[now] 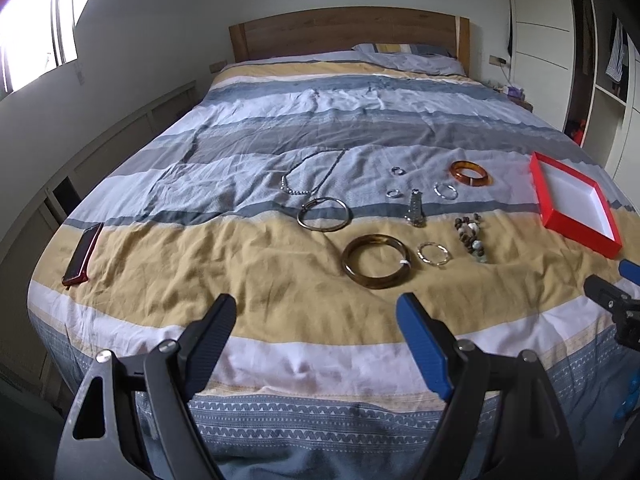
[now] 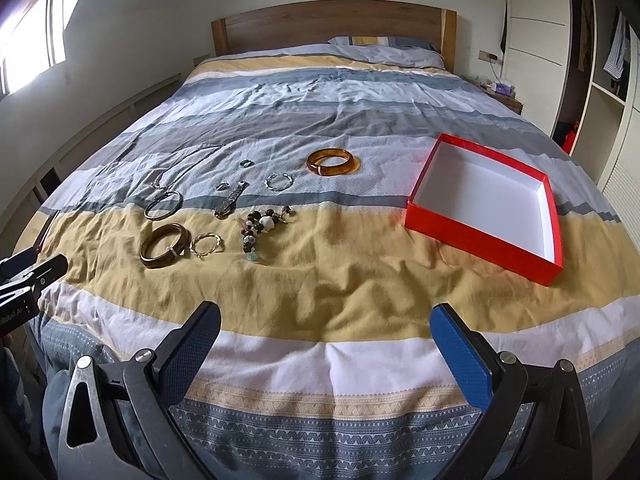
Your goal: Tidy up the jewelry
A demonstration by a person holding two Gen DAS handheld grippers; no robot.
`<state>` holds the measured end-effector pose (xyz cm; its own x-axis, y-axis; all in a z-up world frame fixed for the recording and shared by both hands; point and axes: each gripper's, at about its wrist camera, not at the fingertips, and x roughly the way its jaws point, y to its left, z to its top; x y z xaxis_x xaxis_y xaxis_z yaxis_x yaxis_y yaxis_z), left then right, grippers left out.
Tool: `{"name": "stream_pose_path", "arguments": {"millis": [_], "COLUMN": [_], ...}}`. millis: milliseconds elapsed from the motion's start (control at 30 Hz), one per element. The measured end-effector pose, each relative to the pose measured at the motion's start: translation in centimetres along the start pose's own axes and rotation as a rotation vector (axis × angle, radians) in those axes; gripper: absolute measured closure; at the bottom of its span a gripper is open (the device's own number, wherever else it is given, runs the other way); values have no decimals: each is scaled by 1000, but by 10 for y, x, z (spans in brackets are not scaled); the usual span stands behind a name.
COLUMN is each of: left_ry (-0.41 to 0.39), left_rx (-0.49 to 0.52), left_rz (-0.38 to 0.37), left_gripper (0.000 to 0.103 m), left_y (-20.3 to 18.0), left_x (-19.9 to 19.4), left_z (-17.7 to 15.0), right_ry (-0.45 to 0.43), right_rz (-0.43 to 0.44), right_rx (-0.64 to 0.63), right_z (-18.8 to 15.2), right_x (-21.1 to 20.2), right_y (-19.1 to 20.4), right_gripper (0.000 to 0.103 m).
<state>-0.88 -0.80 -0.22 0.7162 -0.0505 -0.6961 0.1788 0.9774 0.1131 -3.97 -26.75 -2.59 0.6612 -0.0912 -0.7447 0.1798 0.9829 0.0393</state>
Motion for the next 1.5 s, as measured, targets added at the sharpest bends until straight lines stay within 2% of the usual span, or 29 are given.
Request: {"name": "stream_pose_path", "arguments": {"millis": [633, 1100, 1333, 1500], "left_ry": [19, 41, 49, 63], "left_rx": [-39, -40, -53, -48], "left_rz": [0, 6, -8, -29], "left_gripper": [21, 22, 22, 22], "left_y": [17, 21, 24, 22], "left_x": [14, 29, 42, 55], "left_z": [-5, -2, 7, 14], "right_ry": [32, 65, 82, 97], "right_rz": [-5, 28, 40, 48], "right_rx": [6, 20, 27, 29], "right_z": [-2, -2, 0, 3], "right_x": [9, 25, 37, 48], "right_y": [7, 6, 5, 7], "right_gripper": [6, 18, 18, 24]}}
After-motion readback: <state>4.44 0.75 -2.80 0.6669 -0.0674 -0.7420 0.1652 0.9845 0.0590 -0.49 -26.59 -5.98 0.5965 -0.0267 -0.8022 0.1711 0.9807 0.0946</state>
